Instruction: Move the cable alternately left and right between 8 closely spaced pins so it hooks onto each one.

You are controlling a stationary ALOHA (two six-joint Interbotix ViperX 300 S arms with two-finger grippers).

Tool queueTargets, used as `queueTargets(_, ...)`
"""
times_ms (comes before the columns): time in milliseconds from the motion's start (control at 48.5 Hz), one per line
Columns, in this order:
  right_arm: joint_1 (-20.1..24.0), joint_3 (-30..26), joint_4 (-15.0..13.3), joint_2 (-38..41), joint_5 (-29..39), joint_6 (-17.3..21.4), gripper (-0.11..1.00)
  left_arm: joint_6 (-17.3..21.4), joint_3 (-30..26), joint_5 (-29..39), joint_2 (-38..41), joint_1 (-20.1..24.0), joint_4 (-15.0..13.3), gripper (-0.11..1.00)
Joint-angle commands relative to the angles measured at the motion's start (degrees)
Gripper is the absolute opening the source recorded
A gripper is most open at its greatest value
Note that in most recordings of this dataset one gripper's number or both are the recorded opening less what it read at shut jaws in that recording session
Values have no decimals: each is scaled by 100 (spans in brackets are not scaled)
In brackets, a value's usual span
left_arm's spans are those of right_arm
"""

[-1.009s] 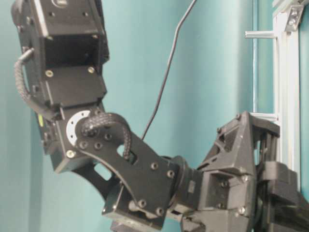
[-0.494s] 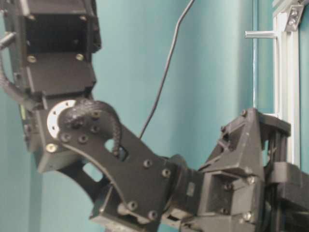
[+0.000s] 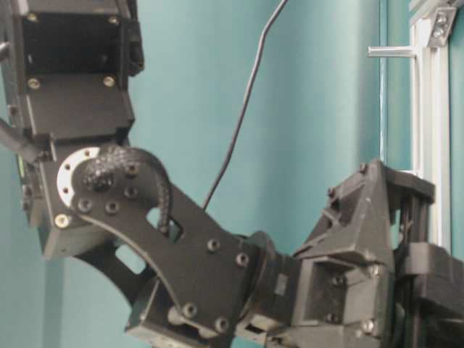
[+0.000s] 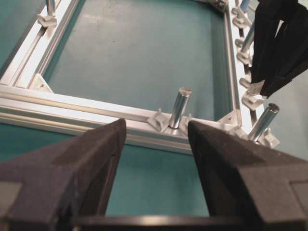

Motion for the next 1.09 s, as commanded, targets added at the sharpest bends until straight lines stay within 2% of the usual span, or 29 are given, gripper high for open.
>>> queueTargets(0, 44, -132, 0, -114, 9, -9, 17, -35, -88, -26, 53, -18, 9, 61)
queueTargets(639, 176, -141, 0, -105, 0, 18, 17, -35, -79, -26, 53, -18, 9, 61)
queueTargets(844, 352, -149, 0, -9, -26, 413, 17, -35, -88, -26, 53, -18, 9, 60)
queueTargets(1071, 439, -246, -9, 44, 9, 483, 17, -35, -105, -26, 53, -18, 9, 61)
